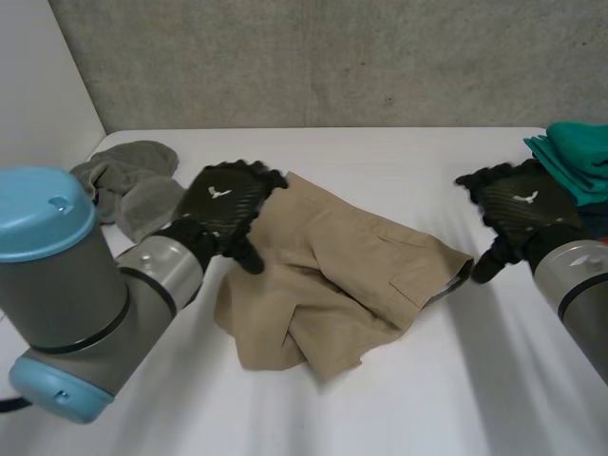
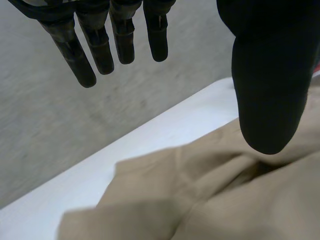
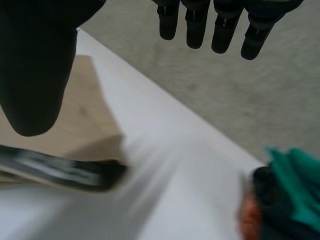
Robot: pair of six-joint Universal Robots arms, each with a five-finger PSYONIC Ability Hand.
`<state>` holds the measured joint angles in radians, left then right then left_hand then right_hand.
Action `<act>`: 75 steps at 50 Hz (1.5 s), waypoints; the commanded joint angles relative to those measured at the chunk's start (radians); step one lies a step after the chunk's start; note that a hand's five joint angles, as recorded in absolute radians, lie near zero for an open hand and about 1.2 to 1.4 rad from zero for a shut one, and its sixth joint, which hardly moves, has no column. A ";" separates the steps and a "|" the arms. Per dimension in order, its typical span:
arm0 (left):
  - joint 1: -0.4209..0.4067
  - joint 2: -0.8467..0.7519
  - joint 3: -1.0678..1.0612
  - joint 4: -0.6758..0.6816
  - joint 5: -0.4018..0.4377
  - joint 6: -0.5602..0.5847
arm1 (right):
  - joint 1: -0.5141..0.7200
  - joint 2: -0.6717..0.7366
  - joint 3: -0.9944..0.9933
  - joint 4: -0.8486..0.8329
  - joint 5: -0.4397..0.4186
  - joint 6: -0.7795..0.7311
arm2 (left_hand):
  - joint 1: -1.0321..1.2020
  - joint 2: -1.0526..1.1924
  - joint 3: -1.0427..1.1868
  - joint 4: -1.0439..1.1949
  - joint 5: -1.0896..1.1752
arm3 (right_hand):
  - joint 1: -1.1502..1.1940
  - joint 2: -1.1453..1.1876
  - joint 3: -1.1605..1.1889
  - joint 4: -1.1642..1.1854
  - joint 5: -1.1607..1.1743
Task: Fold the laundry.
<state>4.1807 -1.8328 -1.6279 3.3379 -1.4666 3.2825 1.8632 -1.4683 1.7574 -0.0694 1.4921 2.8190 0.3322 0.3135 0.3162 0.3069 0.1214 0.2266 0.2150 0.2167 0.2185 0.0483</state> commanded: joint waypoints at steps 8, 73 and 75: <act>0.007 -0.101 -0.090 -0.031 -0.035 0.013 | 0.175 0.262 -0.068 -0.018 0.000 0.181 | 0.013 0.032 0.029 0.039 0.049 | -0.052 -0.040 -0.042 -0.044 -0.048; 0.170 -0.387 0.270 0.167 -0.044 0.299 | -0.044 0.378 -0.291 0.008 -0.286 -0.220 | 0.944 0.963 0.960 0.969 0.980 | 0.220 0.231 0.229 0.228 0.223; 0.174 -0.405 0.283 0.169 -0.044 0.331 | -0.045 0.388 -0.295 0.007 -0.366 -0.262 | 0.941 0.960 0.957 0.966 0.977 | 0.217 0.228 0.226 0.225 0.220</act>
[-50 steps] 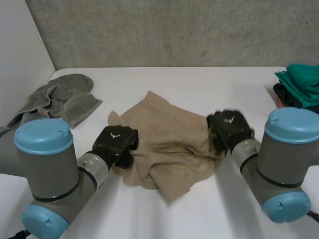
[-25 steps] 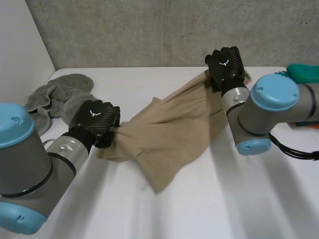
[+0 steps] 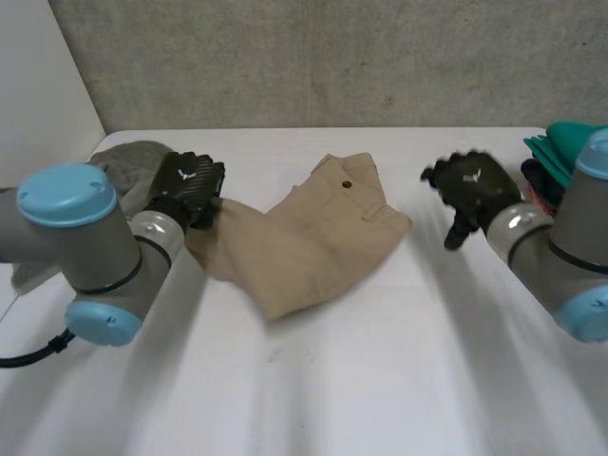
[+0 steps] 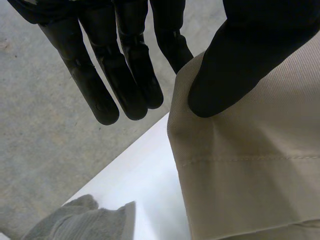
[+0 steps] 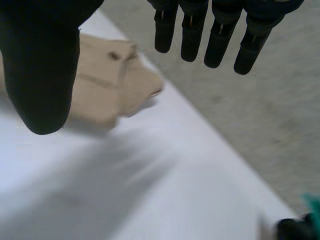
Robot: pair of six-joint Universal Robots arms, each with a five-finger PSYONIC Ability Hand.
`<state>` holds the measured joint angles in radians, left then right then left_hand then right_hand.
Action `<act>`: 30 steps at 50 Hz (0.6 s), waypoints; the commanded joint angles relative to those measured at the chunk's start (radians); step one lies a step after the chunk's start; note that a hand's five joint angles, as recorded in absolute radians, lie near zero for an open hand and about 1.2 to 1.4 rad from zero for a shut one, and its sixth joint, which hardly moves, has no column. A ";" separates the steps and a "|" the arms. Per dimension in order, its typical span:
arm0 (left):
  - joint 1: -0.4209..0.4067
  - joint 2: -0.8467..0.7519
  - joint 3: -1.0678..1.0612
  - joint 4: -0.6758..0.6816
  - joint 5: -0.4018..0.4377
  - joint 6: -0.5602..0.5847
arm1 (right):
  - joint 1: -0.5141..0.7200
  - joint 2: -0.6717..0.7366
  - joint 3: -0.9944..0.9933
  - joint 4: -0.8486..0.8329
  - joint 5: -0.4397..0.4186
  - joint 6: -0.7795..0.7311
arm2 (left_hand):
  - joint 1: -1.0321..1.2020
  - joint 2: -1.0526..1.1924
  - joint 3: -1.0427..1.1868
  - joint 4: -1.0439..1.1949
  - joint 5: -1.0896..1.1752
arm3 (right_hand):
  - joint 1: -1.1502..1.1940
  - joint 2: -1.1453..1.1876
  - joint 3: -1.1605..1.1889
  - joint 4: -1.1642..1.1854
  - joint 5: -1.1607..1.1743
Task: Fold the laundry.
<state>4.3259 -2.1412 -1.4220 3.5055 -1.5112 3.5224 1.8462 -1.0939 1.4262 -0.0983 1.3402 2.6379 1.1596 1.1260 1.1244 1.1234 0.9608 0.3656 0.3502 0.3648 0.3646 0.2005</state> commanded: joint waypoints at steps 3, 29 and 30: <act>0.040 -0.114 0.086 0.003 -0.001 0.138 | -0.027 0.058 -0.007 0.032 -0.278 -0.125 | 0.055 0.089 0.091 0.091 0.080 | 0.072 0.087 0.073 0.073 0.062; -0.074 0.395 -0.380 -0.105 -0.014 -0.135 | 0.042 0.482 -0.340 -0.215 -0.234 -0.121 | -0.685 -0.651 -0.650 -0.649 -0.661 | 0.415 0.431 0.416 0.416 0.406; -0.084 0.405 -0.393 -0.112 -0.017 -0.141 | 0.042 0.482 -0.340 -0.215 -0.234 -0.121 | -0.673 -0.640 -0.638 -0.637 -0.649 | 0.479 0.495 0.480 0.480 0.470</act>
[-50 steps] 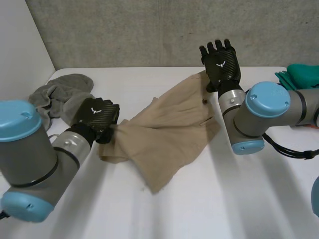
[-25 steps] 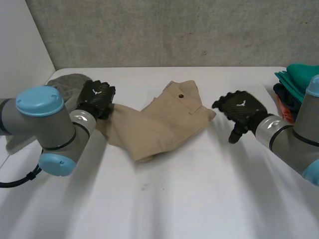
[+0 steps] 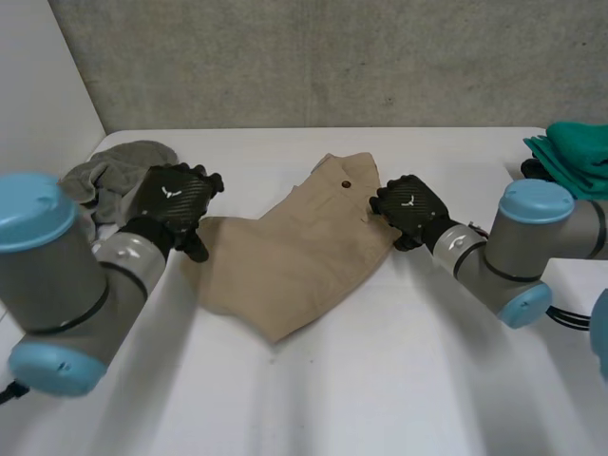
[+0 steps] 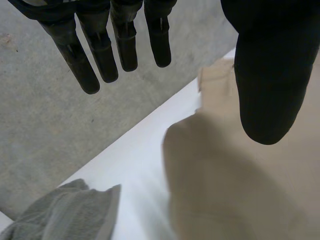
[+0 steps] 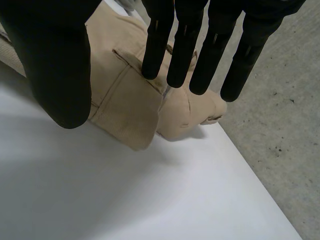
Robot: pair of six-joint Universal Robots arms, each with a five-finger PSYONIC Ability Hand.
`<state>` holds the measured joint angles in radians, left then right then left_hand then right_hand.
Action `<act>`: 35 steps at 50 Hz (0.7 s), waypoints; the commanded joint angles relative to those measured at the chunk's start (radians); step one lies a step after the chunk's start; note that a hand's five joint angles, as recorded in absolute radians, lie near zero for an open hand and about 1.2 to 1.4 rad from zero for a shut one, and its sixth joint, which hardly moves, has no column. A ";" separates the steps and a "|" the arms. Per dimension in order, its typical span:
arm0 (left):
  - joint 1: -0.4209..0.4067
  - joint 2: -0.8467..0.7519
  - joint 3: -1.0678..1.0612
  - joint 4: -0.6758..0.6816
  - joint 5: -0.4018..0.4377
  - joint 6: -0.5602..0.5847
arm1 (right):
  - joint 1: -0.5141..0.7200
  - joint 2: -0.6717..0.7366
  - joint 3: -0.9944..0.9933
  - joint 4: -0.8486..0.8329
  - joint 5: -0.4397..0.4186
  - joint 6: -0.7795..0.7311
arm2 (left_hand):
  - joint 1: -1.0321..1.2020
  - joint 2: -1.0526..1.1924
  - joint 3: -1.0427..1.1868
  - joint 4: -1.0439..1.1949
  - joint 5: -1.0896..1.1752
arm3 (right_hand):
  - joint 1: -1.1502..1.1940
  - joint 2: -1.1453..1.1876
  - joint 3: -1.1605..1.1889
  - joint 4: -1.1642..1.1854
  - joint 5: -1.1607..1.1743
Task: Fold the laundry.
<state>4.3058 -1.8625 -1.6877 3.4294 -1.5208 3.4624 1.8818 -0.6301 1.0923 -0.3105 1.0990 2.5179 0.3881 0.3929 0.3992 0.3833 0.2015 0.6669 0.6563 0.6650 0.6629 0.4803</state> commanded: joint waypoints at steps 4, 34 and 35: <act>-0.118 0.137 -0.164 -0.073 -0.025 -0.100 | 0.008 0.020 -0.006 -0.005 0.002 -0.001 | 0.321 0.316 0.310 0.326 0.333 | 0.524 0.535 0.526 0.528 0.536; -0.196 -0.262 0.029 0.211 -0.059 -0.097 | 0.019 -0.269 0.278 0.039 0.071 0.067 | 0.506 0.501 0.495 0.511 0.518 | 0.729 0.740 0.731 0.733 0.741; -0.196 -0.270 0.036 0.220 -0.061 -0.088 | 0.020 -0.269 0.279 0.045 0.078 0.065 | 0.568 0.563 0.556 0.572 0.580 | 0.729 0.740 0.731 0.733 0.741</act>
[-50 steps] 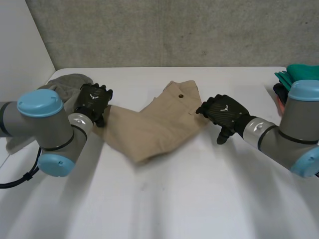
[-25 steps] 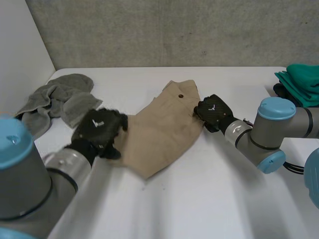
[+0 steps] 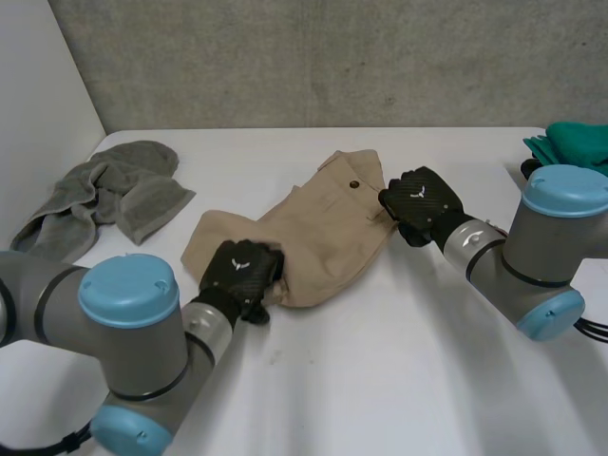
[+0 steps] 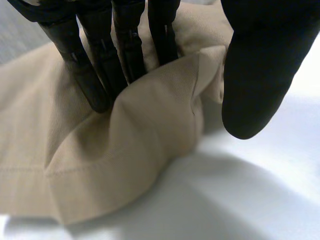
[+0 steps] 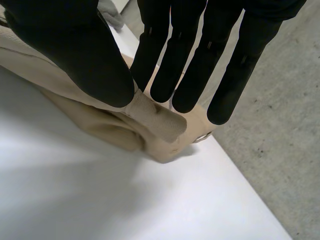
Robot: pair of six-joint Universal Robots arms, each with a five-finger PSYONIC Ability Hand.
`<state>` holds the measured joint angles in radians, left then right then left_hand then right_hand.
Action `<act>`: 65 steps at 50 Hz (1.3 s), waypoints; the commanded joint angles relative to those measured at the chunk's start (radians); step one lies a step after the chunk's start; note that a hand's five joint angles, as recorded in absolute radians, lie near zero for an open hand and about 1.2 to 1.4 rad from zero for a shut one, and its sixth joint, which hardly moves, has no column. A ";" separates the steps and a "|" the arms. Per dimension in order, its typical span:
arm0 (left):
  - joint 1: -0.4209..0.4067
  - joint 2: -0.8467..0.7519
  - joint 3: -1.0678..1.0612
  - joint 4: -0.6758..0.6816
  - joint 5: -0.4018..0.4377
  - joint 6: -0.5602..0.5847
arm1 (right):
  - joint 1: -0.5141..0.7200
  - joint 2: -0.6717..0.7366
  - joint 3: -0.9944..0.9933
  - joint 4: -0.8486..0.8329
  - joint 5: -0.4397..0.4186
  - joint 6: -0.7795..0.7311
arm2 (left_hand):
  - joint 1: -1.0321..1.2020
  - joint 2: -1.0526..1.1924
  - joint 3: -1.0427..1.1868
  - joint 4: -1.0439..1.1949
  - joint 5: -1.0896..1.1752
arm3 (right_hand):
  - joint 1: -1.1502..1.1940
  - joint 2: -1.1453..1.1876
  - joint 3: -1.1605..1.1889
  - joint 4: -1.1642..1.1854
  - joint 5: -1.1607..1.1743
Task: Fold the laundry.
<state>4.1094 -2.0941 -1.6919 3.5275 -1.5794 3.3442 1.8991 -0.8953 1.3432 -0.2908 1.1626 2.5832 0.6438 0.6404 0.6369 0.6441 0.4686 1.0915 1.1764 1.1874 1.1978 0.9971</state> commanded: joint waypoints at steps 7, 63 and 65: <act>0.040 -0.057 0.070 0.114 -0.002 0.145 | 0.006 -0.048 0.028 0.106 0.087 -0.003 | 0.752 0.756 0.759 0.752 0.753 | 0.305 0.220 0.209 0.198 0.225; 0.180 -0.081 0.762 0.325 0.090 0.305 | 0.080 -0.102 -0.480 -0.071 0.483 0.017 | 0.752 0.756 0.759 0.752 0.753 | 0.305 0.220 0.209 0.198 0.225; 0.178 -0.066 0.781 0.373 0.093 0.288 | 0.090 -0.148 -0.464 -0.198 0.488 0.028 | 0.752 0.756 0.759 0.752 0.753 | 0.305 0.220 0.209 0.198 0.225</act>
<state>4.2979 -2.1941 -1.0333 3.6253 -1.5056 3.6752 1.9752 -0.9528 0.9029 -0.0811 1.6164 2.5729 1.1520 1.1987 1.1930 1.2016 1.0100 1.0915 1.1764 1.1936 1.1992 1.0115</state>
